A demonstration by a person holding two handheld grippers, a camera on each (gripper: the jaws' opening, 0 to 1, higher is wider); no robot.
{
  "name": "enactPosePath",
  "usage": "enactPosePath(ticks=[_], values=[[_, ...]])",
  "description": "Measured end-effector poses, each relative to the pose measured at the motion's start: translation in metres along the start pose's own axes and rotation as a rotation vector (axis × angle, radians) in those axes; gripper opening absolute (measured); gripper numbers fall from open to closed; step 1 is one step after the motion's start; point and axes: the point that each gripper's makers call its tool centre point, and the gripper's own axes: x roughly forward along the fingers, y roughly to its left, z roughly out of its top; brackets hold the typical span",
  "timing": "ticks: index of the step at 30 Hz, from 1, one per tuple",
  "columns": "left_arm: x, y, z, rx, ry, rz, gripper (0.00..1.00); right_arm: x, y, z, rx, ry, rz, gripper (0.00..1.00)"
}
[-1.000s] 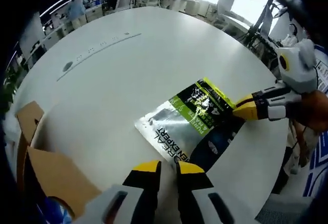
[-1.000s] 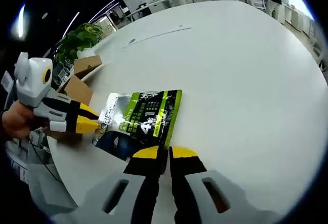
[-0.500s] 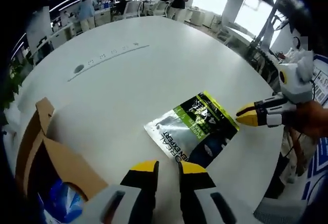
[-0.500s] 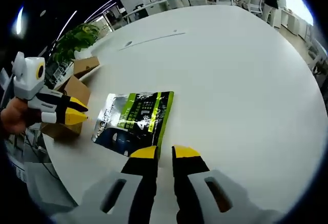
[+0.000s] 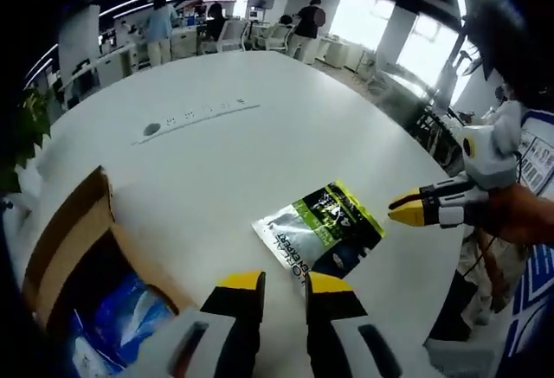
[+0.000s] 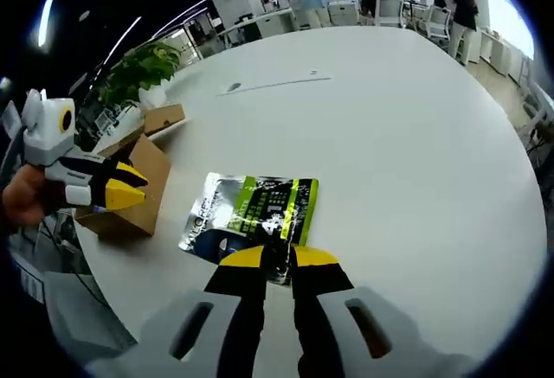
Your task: Operate the shoe box by opening the lid, removing the specified soft item, and placing it in the target area until the item is outside and the box remains undamaged.
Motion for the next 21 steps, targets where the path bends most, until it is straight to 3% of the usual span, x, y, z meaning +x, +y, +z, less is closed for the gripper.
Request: enactPosePath(ticks=[7,11,21], values=[[-0.025,0.017,-0.002,-0.018,-0.047,0.001,0.19,0.0,0.024,0.011,0.014,-0.028,0.026,0.1],[-0.041,0.022,0.0,-0.116,-0.108,-0.037,0.21,0.0,0.042,0.02,0.029,-0.053,0.047,0.11],[-0.072,0.045,-0.016,-0.128,-0.162,-0.008,0.22,0.009,0.087,0.027,-0.029,-0.054,0.089,0.11]])
